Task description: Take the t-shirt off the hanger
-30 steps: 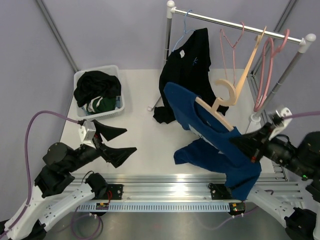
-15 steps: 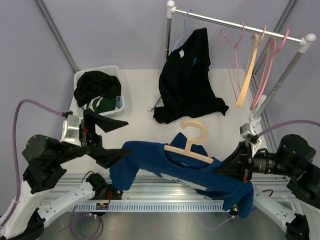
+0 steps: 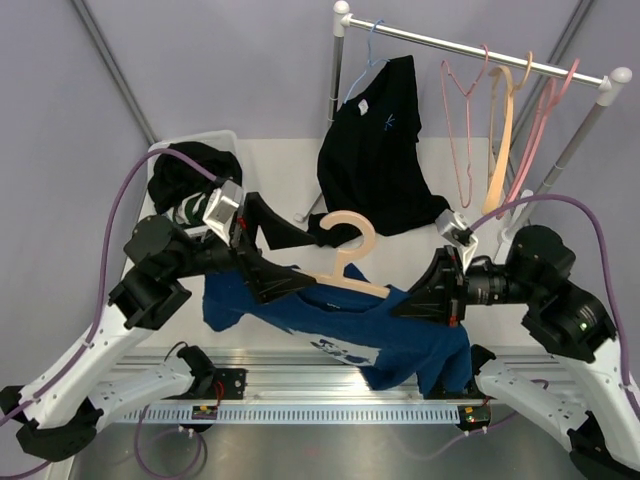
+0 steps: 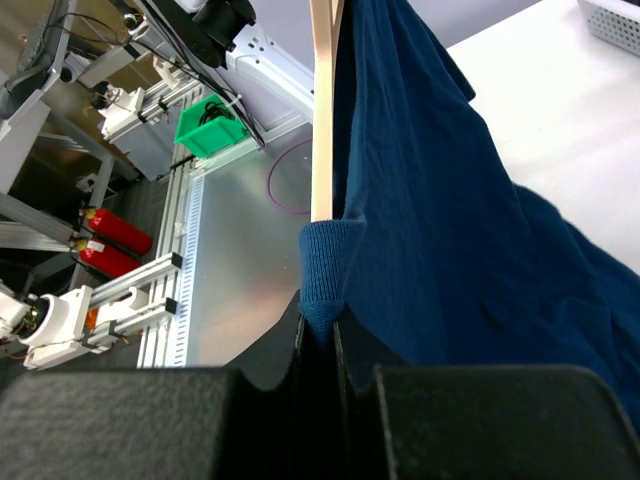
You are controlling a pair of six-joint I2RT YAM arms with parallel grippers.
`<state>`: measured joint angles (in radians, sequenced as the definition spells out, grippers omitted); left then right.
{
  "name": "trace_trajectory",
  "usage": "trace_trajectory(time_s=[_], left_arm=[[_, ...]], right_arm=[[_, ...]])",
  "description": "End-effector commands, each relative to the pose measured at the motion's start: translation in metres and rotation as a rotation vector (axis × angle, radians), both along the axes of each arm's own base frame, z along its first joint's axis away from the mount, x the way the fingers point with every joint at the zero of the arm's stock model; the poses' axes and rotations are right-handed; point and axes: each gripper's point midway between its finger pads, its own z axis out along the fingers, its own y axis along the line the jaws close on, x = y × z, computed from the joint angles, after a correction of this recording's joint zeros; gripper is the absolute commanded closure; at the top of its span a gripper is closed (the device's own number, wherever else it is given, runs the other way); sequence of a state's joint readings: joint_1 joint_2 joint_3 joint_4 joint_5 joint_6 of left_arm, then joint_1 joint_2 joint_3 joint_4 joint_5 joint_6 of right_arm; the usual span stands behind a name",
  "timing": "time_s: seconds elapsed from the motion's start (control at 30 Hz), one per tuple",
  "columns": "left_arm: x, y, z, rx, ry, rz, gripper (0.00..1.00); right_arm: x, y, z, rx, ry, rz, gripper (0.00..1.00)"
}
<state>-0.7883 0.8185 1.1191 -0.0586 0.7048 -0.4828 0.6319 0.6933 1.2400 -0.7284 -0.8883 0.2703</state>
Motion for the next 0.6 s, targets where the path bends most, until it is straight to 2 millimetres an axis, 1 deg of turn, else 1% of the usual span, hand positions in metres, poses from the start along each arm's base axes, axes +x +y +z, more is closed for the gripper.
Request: trace_trajectory(time_s=[0.0,0.1,0.23,0.37,0.4,0.47,0.5,0.57], left_arm=[[-0.022,0.000,0.028,-0.092,-0.070,-0.125,0.15],[-0.020,-0.007,0.030,-0.088,-0.060,-0.160,0.19],[-0.015,-0.012,0.025,-0.066,-0.053,-0.158,0.20],[-0.004,-0.019,0.009,-0.024,-0.032,-0.132,0.24],[-0.004,-0.020,0.008,-0.019,-0.030,-0.136,0.29],[-0.002,-0.023,0.005,-0.010,-0.020,-0.142,0.34],[-0.001,-0.024,0.005,-0.008,-0.019,-0.150,0.45],[-0.001,-0.026,0.005,-0.005,-0.010,-0.160,0.57]], right_arm=[[0.005,0.012,0.029,0.110,-0.094,0.062,1.00],[0.012,0.020,0.025,0.109,-0.072,0.080,1.00],[0.023,0.027,0.015,0.075,-0.041,0.076,1.00],[0.028,0.031,0.009,0.069,-0.032,0.077,1.00],[0.028,0.031,0.010,0.073,-0.035,0.077,1.00],[0.029,0.032,0.008,0.069,-0.027,0.078,1.00],[0.030,0.032,0.007,0.067,-0.026,0.078,1.00],[0.031,0.033,0.005,0.064,-0.024,0.078,1.00]])
